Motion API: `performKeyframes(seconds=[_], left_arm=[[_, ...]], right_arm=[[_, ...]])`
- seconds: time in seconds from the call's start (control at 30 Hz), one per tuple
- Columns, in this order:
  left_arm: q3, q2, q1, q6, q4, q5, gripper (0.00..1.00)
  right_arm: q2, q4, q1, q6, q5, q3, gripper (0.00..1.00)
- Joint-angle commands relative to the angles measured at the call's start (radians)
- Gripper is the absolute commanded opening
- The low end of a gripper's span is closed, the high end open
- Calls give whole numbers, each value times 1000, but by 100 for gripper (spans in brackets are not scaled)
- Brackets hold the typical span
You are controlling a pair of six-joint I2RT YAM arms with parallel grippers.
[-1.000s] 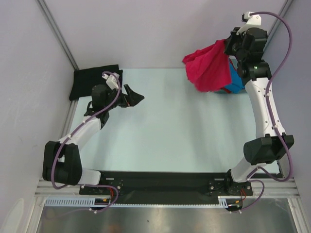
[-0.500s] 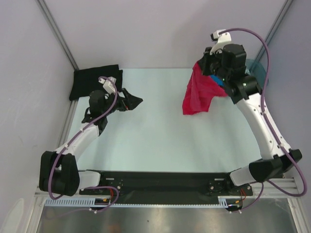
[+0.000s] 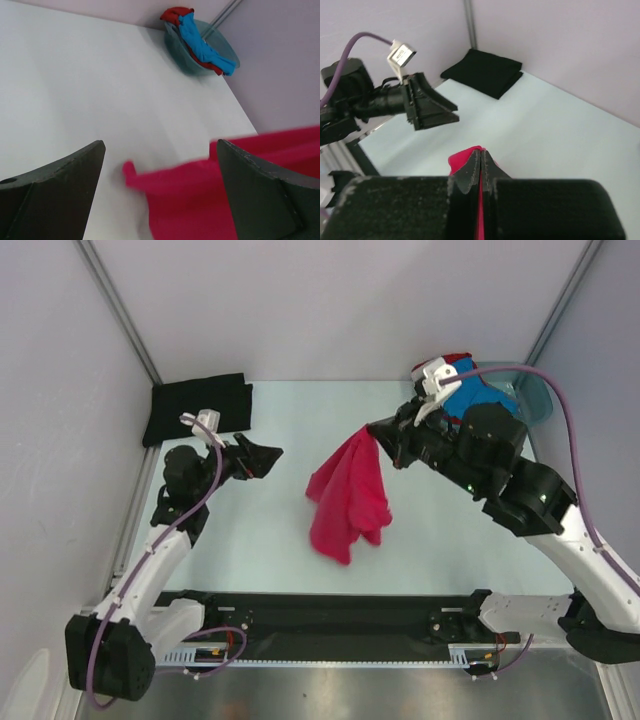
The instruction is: Fold and stack the t-shirts
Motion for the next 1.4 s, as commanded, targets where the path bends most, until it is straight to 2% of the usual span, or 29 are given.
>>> performKeyframes(seconds=[0.0, 0.2, 0.33, 0.4, 0.43, 0.63, 0.83, 1.0, 1.17, 1.37], left_arm=[[-14, -88, -8, 21, -39, -53, 100], [3, -163, -7, 34, -91, -84, 100], [-5, -169, -8, 35, -88, -90, 100], [-12, -155, -8, 32, -77, -90, 100], [-14, -151, -8, 29, -73, -90, 100], [-37, -105, -8, 28, -36, -86, 100], [-74, -39, -10, 12, 56, -18, 100], [-91, 98, -60, 17, 98, 34, 100], [-147, 234, -131, 20, 151, 65, 100], [-216, 375, -281, 17, 209, 10, 100]], right_arm=[[-71, 1, 102, 13, 68, 2, 0], [-145, -10, 152, 33, -26, -3, 0], [-143, 21, 150, 6, 69, -112, 0], [-96, 51, 136, -20, 167, -197, 0], [-75, 62, 127, -17, 168, -219, 0], [120, 203, -12, -2, 115, -378, 0], [266, 279, -192, 23, 102, -425, 0], [305, 323, -319, 12, 135, -422, 0], [305, 309, -396, 10, 192, -400, 0], [283, 297, -444, 9, 154, -400, 0]])
